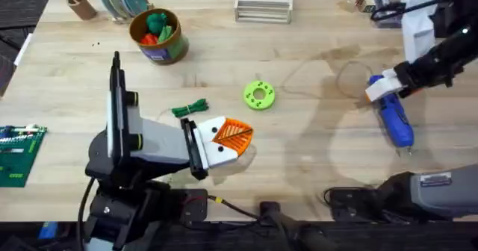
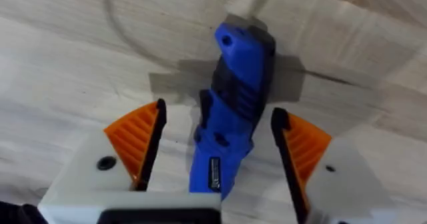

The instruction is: Pick up the gripper from the table and insert it into the empty holder that is missing its gripper. Then pick up a screw, insert it into the mounting hole, and use the screwdriver to tighten it. Finally, clean up the table by picking up the vegetable and placing it into the bucket.

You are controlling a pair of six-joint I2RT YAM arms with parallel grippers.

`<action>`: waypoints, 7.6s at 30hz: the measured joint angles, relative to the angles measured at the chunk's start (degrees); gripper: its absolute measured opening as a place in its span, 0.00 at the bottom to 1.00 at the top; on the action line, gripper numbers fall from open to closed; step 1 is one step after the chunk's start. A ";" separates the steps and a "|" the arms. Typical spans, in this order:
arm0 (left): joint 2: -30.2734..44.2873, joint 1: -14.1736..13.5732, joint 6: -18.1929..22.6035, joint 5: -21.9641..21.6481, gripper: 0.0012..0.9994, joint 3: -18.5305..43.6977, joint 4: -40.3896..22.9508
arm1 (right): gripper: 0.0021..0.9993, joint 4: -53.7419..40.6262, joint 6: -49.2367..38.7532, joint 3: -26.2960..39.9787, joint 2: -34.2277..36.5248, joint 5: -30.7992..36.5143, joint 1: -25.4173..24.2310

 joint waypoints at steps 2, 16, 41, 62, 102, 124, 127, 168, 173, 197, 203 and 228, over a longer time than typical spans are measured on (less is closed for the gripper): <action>0.01 0.00 0.01 0.00 0.01 0.00 0.00 | 0.99 0.73 -0.68 0.00 1.34 0.23 0.00; 0.01 0.00 -0.02 0.01 0.01 0.00 0.00 | 0.87 2.86 -1.91 -0.02 3.19 0.63 0.00; 0.00 0.00 0.01 0.02 0.01 0.00 0.00 | 0.62 4.54 -2.03 -0.04 5.23 1.81 -0.17; 0.02 0.00 0.01 0.02 0.01 0.00 0.00 | 0.68 5.59 -1.77 -0.04 5.23 -0.55 -0.59; 0.02 0.00 0.01 0.02 0.01 0.00 0.00 | 0.21 6.20 0.54 -0.13 5.24 -3.16 -0.48; 0.02 0.00 0.01 0.02 0.01 0.00 0.00 | 0.18 5.82 0.78 -0.44 -3.75 -3.89 -0.46; 0.00 0.00 0.01 0.01 0.01 0.00 0.00 | 0.18 5.72 1.39 -0.44 -7.12 -4.12 -0.42; 0.01 0.00 0.01 0.01 0.01 0.00 -0.01 | 0.14 35.81 26.96 -16.87 -56.55 -35.81 0.40; 0.00 0.00 0.00 0.02 0.01 0.00 0.00 | 0.13 47.21 33.30 -20.91 -56.28 -37.94 6.45; 0.02 0.00 0.01 0.02 0.01 0.00 0.00 | 0.11 91.83 37.85 -21.05 -39.30 -37.56 50.81; 0.02 0.00 0.01 0.02 0.01 0.00 0.00 | 0.11 98.38 38.38 -21.05 -34.03 -34.10 59.72; 0.02 0.00 0.00 0.02 0.01 0.00 0.00 | 0.10 87.93 41.96 -21.05 -36.52 -33.22 65.64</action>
